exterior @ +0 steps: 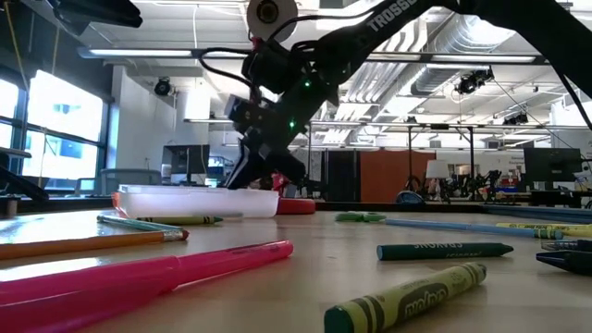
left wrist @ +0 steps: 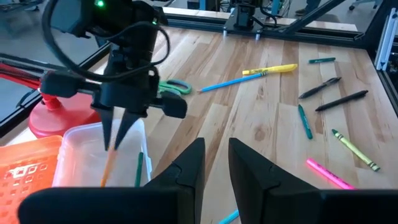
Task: Pick & place school supplies into a supply box
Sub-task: Put the top orange pencil into the orange supply box, then put the blue pencil into the orange supply box
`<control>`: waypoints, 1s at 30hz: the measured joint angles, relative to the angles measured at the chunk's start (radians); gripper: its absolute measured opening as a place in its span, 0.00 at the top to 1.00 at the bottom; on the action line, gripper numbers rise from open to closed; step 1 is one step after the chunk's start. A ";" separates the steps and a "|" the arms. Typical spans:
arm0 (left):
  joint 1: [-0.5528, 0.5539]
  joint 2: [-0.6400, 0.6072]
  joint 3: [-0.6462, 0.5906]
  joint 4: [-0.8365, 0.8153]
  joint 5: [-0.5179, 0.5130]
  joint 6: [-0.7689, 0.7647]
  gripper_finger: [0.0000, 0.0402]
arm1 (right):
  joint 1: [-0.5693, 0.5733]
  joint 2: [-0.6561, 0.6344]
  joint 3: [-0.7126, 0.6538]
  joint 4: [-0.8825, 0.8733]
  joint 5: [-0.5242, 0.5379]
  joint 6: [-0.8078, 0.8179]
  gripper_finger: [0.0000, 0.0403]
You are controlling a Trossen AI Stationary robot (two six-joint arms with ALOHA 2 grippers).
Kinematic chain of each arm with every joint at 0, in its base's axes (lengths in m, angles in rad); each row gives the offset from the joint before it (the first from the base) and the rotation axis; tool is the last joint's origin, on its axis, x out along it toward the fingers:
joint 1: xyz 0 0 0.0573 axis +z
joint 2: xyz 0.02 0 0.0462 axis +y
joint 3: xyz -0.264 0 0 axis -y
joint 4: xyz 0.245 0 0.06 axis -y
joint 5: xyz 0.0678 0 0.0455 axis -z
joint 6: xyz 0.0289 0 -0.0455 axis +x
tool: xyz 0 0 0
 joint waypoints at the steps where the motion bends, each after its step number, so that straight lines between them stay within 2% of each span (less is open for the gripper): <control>1: 0.000 0.000 0.000 0.000 0.000 0.000 0.75 | 0.002 0.000 0.000 0.001 -0.005 -0.003 0.96; 5: 0.000 0.000 0.000 0.000 0.000 -0.002 0.75 | 0.001 0.000 0.000 0.009 0.027 0.023 1.00; 10: 0.000 0.000 0.000 -0.001 0.008 -0.021 0.75 | 0.004 -0.001 0.000 0.041 0.155 0.047 0.95; 14: 0.000 0.010 0.000 -0.008 0.078 -0.053 0.75 | 0.027 -0.006 0.000 0.060 0.210 0.044 0.92; 19: 0.000 0.078 0.000 0.001 0.187 -0.065 0.75 | 0.085 -0.016 0.000 0.051 0.221 0.046 0.89; 24: 0.000 0.181 0.000 0.003 0.206 -0.127 0.75 | 0.168 -0.038 0.000 0.024 0.256 0.070 0.89; 27: 0.000 0.222 0.000 0.001 0.205 -0.135 0.75 | 0.212 -0.058 0.001 -0.007 0.192 0.147 0.89; 30: 0.000 0.225 0.000 0.003 0.195 -0.135 0.75 | 0.245 -0.058 0.001 -0.020 -0.001 0.298 0.89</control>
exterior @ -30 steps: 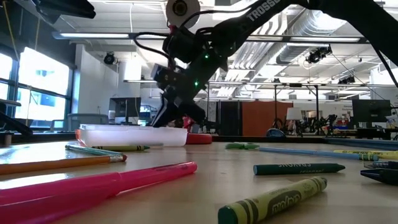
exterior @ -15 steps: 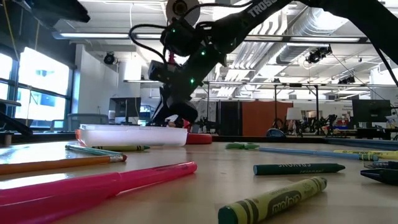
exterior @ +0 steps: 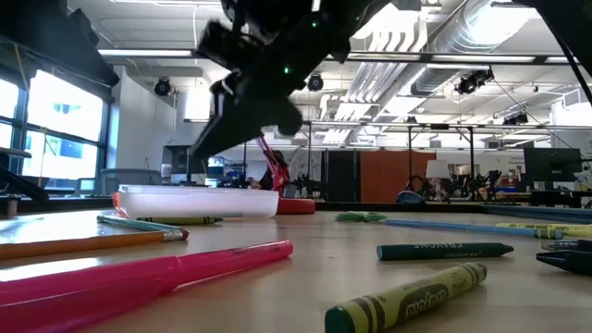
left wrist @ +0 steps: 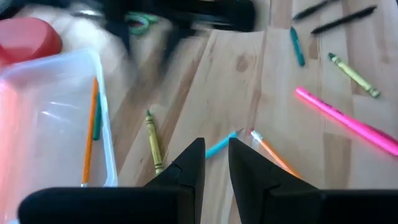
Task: Pick & place school supplies into a supply box
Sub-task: Put the blue pencil into the orange supply box
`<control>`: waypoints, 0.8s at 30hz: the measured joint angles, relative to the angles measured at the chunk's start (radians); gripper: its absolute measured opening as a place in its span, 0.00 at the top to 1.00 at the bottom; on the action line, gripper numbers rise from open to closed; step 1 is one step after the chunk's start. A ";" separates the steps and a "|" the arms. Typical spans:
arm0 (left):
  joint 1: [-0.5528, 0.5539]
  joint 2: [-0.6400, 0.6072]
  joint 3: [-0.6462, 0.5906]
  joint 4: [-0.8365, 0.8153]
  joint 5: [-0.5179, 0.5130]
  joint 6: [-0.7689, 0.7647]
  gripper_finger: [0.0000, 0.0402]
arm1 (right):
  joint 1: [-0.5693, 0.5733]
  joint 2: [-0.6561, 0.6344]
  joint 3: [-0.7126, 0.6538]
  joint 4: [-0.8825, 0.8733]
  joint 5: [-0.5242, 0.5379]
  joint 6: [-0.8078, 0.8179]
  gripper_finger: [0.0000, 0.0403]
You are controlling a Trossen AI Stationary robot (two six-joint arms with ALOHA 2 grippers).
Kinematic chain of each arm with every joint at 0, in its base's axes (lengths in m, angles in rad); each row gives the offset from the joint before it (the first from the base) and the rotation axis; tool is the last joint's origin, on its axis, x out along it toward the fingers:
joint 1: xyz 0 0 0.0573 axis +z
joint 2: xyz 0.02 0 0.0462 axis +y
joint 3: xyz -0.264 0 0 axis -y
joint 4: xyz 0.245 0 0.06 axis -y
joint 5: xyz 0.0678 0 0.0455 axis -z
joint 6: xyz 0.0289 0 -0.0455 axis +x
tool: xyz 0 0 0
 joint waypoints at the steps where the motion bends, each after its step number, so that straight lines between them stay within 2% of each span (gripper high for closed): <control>1: 0.000 -0.006 0.000 0.000 -0.013 0.000 0.75 | 0.010 0.007 0.000 0.006 -0.070 0.071 0.89; 3: 0.000 -0.024 0.000 -0.005 -0.035 0.014 0.75 | 0.034 0.022 0.000 0.045 -0.150 0.189 0.89; 5: 0.000 -0.050 0.000 -0.007 -0.052 0.046 0.75 | 0.067 0.029 0.000 0.028 -0.126 0.208 0.89; 9: 0.000 -0.094 0.000 -0.010 -0.075 0.097 0.75 | 0.135 0.029 0.000 -0.005 0.001 0.032 0.89; 15: 0.000 -0.117 0.000 -0.011 -0.075 0.117 0.75 | 0.185 0.029 0.000 0.071 -0.013 -0.024 0.89; 21: 0.000 -0.117 0.000 -0.007 -0.062 0.116 0.75 | 0.192 0.067 0.001 0.198 -0.204 0.015 0.86; 24: 0.000 -0.117 0.000 0.005 -0.052 0.116 0.75 | 0.209 0.105 -0.001 0.267 -0.235 0.028 0.83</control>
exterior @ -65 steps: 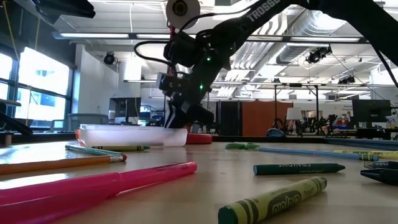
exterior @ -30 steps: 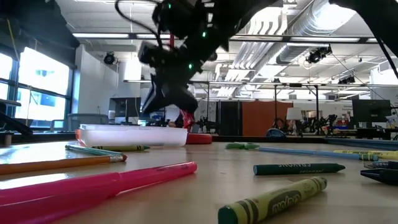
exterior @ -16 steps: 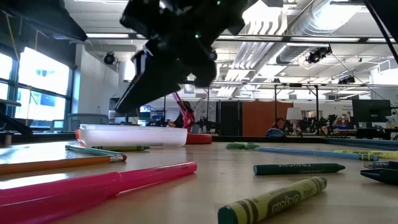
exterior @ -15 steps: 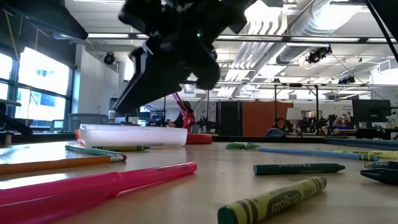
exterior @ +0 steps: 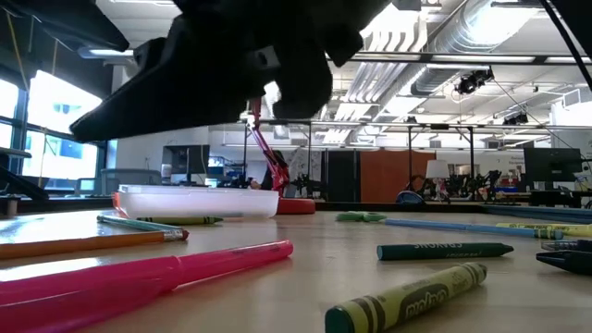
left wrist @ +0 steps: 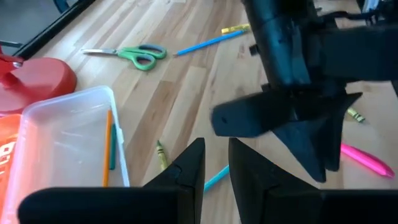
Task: Pick & place school supplies into a supply box
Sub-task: Put the blue pencil into the orange supply box
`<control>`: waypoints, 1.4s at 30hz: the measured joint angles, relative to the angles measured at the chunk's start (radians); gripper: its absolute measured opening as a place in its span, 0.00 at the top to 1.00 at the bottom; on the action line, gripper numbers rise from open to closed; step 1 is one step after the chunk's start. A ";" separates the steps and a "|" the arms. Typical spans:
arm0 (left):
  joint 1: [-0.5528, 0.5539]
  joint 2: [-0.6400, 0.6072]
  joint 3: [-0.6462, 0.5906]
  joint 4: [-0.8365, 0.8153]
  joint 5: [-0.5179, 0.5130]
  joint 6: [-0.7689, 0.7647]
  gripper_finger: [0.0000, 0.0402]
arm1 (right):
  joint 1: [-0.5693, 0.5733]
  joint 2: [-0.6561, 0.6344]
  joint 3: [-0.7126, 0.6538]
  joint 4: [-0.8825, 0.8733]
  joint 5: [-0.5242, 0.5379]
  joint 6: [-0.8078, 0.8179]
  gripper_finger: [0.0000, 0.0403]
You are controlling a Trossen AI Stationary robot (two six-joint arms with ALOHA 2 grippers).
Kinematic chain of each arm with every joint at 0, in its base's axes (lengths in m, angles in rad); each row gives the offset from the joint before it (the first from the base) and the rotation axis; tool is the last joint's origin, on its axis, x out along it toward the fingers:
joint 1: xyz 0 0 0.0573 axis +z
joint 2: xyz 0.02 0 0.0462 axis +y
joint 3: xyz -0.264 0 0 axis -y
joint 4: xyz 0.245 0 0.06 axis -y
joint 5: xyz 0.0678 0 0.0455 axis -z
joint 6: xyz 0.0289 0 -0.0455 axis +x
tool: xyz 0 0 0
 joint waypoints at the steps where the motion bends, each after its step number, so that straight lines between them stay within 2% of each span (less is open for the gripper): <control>1: 0.000 0.000 0.000 0.000 0.009 0.000 0.75 | 0.006 0.008 0.000 0.017 0.017 0.000 0.82; 4: 0.000 0.000 0.000 0.002 0.036 -0.007 0.75 | 0.021 0.026 0.000 0.025 0.073 0.015 0.79; 9: 0.000 0.000 0.000 0.002 0.043 -0.004 0.75 | 0.036 0.038 -0.001 0.011 0.106 0.042 0.74; 14: 0.000 0.000 0.000 0.000 0.042 0.000 0.75 | 0.043 0.004 0.000 -0.068 0.253 0.032 0.73; 19: 0.000 0.000 0.000 -0.001 0.042 0.000 0.75 | 0.045 -0.052 0.000 -0.340 0.420 0.070 0.73; 22: 0.000 0.000 0.000 -0.001 0.042 0.000 0.75 | 0.047 -0.101 0.000 -0.542 0.527 0.189 0.73; 27: 0.000 0.000 0.000 0.015 0.041 0.000 0.75 | 0.046 -0.214 -0.016 -0.767 0.605 0.417 0.73; 32: 0.000 0.000 0.000 0.034 0.050 0.000 0.75 | 0.084 -0.404 -0.268 -0.749 0.706 0.641 0.73; 36: 0.000 0.000 0.000 0.029 0.036 0.000 0.75 | 0.145 -0.605 -0.525 -0.685 0.840 0.916 0.73; 39: 0.000 0.000 0.000 0.035 0.001 0.001 0.75 | 0.187 -0.723 -0.712 -0.549 0.907 1.092 0.73; 42: 0.000 0.000 0.000 0.055 -0.030 0.000 0.75 | 0.213 -0.774 -0.874 -0.353 0.890 1.161 0.73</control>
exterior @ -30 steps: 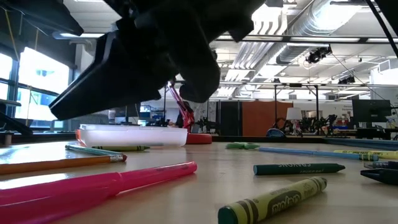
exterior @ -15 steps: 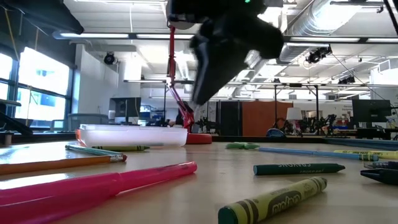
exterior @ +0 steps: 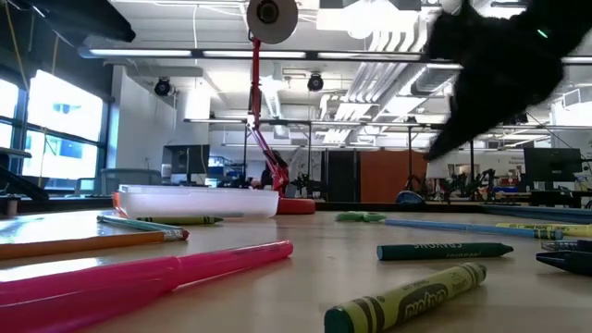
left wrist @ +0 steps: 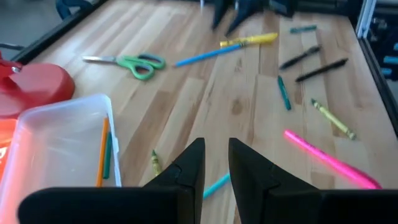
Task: Pick & place school supplies into a supply box
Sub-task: Put the blue pencil into the orange supply box
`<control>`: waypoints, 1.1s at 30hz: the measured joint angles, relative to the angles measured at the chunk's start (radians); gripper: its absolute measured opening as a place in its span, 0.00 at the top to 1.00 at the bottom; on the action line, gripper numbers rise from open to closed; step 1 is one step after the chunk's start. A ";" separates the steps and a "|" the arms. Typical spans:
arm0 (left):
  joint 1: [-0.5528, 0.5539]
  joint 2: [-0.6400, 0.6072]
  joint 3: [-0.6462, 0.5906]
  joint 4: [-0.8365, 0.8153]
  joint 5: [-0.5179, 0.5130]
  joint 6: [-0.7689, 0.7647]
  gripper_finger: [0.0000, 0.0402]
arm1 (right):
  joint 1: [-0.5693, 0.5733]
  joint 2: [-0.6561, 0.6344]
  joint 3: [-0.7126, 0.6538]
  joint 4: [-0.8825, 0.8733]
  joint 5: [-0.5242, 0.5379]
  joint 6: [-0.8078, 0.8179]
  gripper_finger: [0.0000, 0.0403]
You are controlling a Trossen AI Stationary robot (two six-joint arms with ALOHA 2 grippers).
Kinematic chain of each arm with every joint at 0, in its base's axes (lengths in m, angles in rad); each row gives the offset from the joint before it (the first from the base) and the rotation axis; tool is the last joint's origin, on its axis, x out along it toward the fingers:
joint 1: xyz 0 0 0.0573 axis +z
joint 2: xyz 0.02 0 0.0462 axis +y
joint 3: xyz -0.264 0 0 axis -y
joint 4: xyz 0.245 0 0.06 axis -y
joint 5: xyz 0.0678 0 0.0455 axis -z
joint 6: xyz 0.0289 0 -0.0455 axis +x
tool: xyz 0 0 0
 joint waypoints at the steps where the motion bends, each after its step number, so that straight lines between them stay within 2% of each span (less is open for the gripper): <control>1: 0.000 0.000 0.000 0.008 -0.011 0.000 0.75 | 0.003 0.000 -0.043 0.060 -0.015 0.011 0.73; 3: 0.000 0.000 0.000 0.013 -0.027 0.000 0.75 | 0.002 0.016 -0.114 0.168 -0.036 0.021 0.73; 5: 0.000 0.000 0.000 0.024 -0.043 0.000 0.75 | 0.000 0.036 -0.157 0.217 -0.013 0.021 0.73; 10: 0.000 0.000 0.000 0.025 -0.065 0.000 0.75 | -0.001 0.045 -0.186 0.237 0.177 0.032 0.73; 12: 0.000 0.000 0.000 0.025 -0.065 0.000 0.75 | -0.006 0.045 -0.186 0.252 0.206 0.028 0.73; 21: 0.000 0.000 0.000 0.024 -0.060 0.002 0.75 | -0.070 0.059 -0.186 0.244 0.145 0.070 0.73; 28: 0.000 0.000 0.000 0.016 -0.053 0.003 0.75 | -0.113 0.164 -0.186 0.339 0.020 0.059 0.73; 33: 0.000 0.000 0.000 0.017 -0.052 0.003 0.75 | -0.116 0.244 -0.182 0.372 0.088 0.056 0.73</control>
